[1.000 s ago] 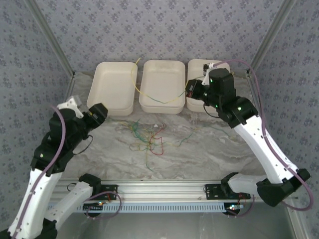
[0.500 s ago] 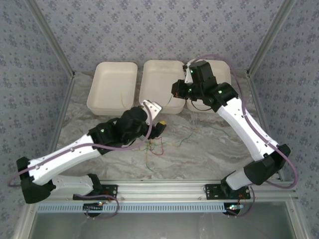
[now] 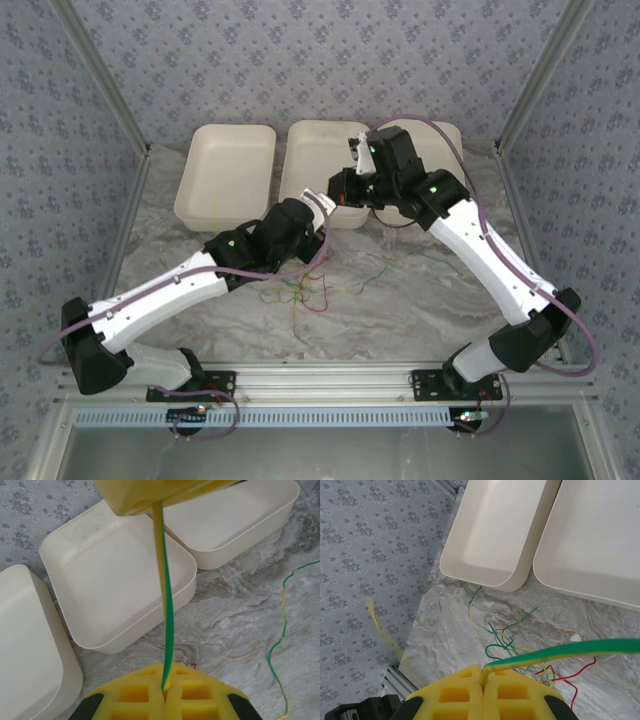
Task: Untangle the cables
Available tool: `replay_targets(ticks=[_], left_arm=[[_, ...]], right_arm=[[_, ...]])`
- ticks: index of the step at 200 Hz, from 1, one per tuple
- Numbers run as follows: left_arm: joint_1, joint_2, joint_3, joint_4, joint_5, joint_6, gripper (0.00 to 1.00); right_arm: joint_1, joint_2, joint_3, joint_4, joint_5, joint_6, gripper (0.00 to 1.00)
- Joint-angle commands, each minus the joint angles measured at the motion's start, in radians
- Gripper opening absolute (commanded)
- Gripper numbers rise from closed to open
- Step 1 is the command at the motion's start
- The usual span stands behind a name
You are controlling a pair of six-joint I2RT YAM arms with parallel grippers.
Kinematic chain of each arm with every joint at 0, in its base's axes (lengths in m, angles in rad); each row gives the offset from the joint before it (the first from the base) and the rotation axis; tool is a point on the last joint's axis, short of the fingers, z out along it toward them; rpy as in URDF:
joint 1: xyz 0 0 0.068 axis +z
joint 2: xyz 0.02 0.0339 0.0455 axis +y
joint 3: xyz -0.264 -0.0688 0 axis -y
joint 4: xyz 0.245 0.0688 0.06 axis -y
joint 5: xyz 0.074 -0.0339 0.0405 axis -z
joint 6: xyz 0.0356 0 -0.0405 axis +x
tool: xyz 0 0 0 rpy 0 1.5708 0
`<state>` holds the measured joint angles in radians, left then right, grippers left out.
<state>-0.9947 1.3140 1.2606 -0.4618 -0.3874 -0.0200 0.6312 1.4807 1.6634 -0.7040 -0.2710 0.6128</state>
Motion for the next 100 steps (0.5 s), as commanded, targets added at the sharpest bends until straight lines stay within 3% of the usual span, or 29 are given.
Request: replay_targets(ticks=[1,18,31,60,100], left_arm=[[0.036,-0.083,-0.002,0.064,0.043,-0.048,0.0],[0.162,-0.116,0.015,0.023,0.157,-0.146,0.0],[0.274,-0.135,0.019,0.011,0.243,-0.199,0.0],[0.493,-0.149,0.002,0.061,0.425,-0.25,0.0],[0.812,-0.106,-0.08,0.331,0.65,-0.452,0.0]], right_arm=[[0.001,-0.016,0.032,0.0,-0.02,0.003,0.16],[0.009,-0.06,0.009,0.025,0.021,-0.004,0.58],[0.02,-0.116,-0.016,0.052,0.064,-0.002,0.78],[0.05,-0.231,-0.07,0.057,0.141,0.008,0.81],[0.151,-0.419,-0.281,0.13,0.246,0.089,0.79]])
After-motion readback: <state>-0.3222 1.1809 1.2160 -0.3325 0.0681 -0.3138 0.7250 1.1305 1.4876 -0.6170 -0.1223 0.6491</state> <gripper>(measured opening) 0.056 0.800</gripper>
